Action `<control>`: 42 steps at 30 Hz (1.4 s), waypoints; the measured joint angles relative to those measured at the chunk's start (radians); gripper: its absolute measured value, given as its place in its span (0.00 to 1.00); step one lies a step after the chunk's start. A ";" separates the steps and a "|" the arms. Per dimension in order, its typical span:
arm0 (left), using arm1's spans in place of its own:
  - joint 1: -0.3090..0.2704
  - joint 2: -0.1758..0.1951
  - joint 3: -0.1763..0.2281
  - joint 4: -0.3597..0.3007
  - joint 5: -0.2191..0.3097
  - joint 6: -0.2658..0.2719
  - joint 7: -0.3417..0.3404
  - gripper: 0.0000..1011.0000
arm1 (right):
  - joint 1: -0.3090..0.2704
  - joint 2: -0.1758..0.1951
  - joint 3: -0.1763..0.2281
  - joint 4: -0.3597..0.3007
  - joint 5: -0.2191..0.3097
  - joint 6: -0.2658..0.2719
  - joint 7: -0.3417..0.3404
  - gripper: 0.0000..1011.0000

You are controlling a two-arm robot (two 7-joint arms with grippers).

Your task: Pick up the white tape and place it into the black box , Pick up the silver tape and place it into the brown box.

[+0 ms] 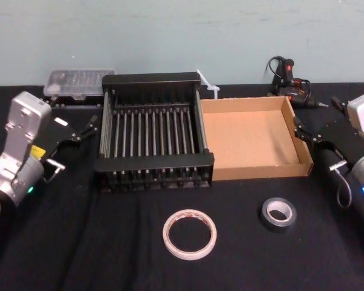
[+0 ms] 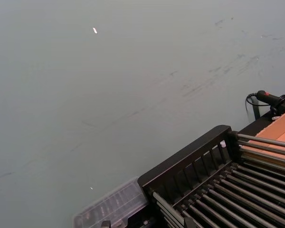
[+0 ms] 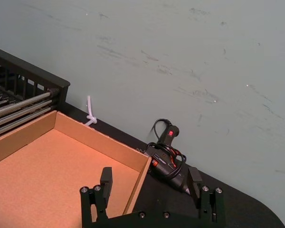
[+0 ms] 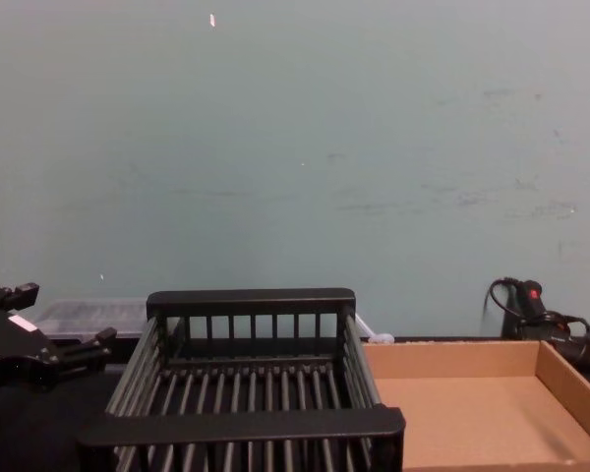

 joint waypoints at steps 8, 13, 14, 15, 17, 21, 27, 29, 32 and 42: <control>0.000 0.000 0.000 0.000 0.000 0.000 0.000 0.99 | 0.000 0.000 0.000 0.000 0.000 0.000 0.000 0.99; 0.000 0.000 0.000 0.000 0.000 0.000 0.000 0.99 | 0.000 0.000 0.000 0.000 0.000 0.000 0.000 0.99; 0.000 0.000 0.000 0.000 0.000 0.000 0.000 0.99 | 0.000 0.000 0.000 0.000 0.000 0.000 0.000 0.99; 0.000 0.000 0.000 0.000 0.000 0.000 0.000 0.99 | 0.000 0.000 0.000 0.000 0.000 0.000 0.000 0.99; 0.000 0.000 0.000 0.000 0.000 0.000 0.000 0.99 | 0.000 0.000 0.000 0.000 0.000 0.000 0.000 0.99; 0.000 0.000 0.000 0.000 0.000 0.000 0.000 0.99 | 0.000 0.000 0.000 0.000 0.000 0.000 0.000 0.99; 0.000 0.000 0.000 0.000 0.000 0.000 0.000 0.99 | 0.000 0.000 0.000 0.000 0.000 0.000 0.000 0.99; 0.000 0.000 0.000 0.000 0.000 0.000 0.000 0.99 | 0.000 0.000 0.000 0.000 0.000 0.000 0.000 0.99; 0.000 0.000 0.000 0.000 0.000 0.000 0.000 0.99 | 0.000 0.000 0.000 0.000 0.000 0.000 0.000 0.99; 0.000 0.000 0.000 0.000 0.000 0.000 0.000 0.99 | 0.000 0.000 0.000 0.000 0.000 0.000 0.000 0.99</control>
